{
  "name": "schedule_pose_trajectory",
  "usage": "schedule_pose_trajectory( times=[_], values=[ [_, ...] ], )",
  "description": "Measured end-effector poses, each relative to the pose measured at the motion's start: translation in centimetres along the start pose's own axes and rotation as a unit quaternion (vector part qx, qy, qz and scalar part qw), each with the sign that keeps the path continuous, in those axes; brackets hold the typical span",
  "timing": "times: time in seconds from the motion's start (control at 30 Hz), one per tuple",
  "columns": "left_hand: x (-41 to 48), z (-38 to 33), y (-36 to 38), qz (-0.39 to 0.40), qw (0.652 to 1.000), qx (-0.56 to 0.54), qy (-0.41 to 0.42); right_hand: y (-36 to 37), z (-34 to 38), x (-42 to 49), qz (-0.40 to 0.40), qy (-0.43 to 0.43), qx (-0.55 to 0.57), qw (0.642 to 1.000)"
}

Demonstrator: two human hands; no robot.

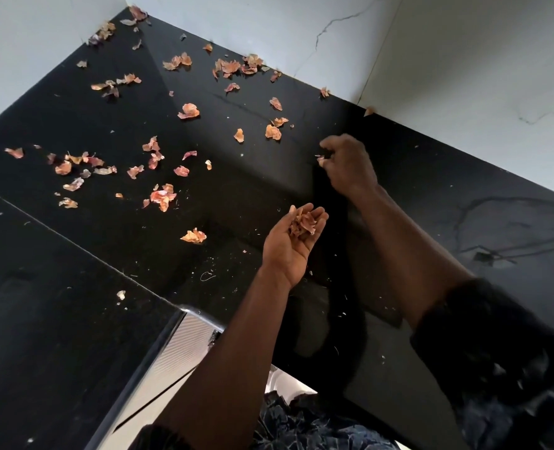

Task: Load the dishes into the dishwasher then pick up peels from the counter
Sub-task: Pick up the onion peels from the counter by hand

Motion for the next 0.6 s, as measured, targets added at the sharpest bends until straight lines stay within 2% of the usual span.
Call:
schedule_pose_trajectory(
  times=[0.1, 0.27, 0.43, 0.53, 0.6],
  values=[
    [-0.2, -0.1, -0.2, -0.004, 1.0, 0.001, -0.002, 1.8, 0.6, 0.9, 0.047, -0.037, -0.088, 0.994],
    [-0.1, -0.4, -0.2, -0.003, 1.0, 0.006, -0.005, 2.1, 0.8, -0.9, 0.04, -0.085, -0.124, 0.988],
    [0.4, -0.5, -0.1, -0.006, 1.0, -0.005, -0.009, 0.6, -0.5, -3.9, 0.019, -0.044, -0.016, 0.999],
    [0.8, -0.9, 0.4, -0.002, 1.0, -0.004, -0.007, -1.0, 1.0, -6.4, 0.017, -0.07, 0.05, 0.996],
    [1.2, -1.1, 0.8, 0.001, 1.0, 0.003, -0.002, -1.0, 2.3, -7.6, 0.057, -0.096, 0.062, 0.992]
  ],
)
Point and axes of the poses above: each hand's wrist, its own x-axis towards the middle knuckle, its own y-axis out of the palm, z = x × y, the point moved 5 cm from there along x, towards the middle knuckle, and after that the axes turned 9 degrees about z, right-handed, at the moved point
